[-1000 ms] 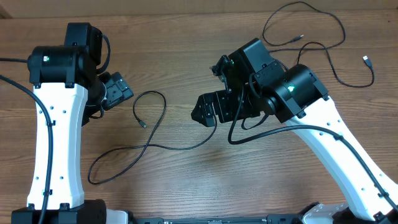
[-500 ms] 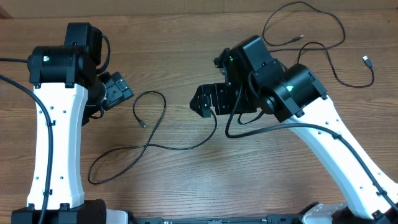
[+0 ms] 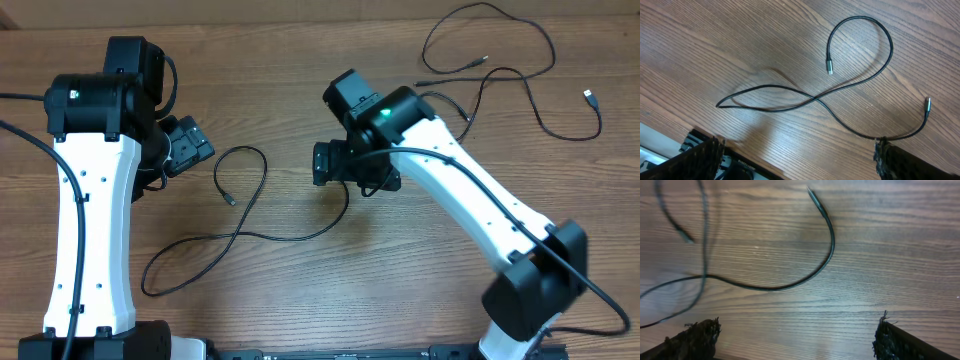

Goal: Untangle cables
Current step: 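Lower the right gripper and grasp the loose cable near its connector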

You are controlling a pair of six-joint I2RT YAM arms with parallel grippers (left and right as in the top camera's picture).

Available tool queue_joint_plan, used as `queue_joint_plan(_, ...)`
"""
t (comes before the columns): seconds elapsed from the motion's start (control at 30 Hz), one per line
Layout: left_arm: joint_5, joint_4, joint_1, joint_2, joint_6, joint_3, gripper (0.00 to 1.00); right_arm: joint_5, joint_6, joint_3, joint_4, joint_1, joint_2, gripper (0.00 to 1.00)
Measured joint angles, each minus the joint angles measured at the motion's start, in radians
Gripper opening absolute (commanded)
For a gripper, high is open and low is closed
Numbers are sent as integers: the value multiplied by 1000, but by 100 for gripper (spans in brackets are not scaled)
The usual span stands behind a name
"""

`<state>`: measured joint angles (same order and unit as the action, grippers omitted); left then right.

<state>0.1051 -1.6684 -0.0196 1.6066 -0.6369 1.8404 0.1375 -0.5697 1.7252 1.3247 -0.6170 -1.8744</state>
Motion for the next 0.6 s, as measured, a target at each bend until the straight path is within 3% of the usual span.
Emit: queue_joint_plan(0.6, 0, 0, 0, 0, 0, 0, 100, -39, -2, 0, -17, -1, -151, 100)
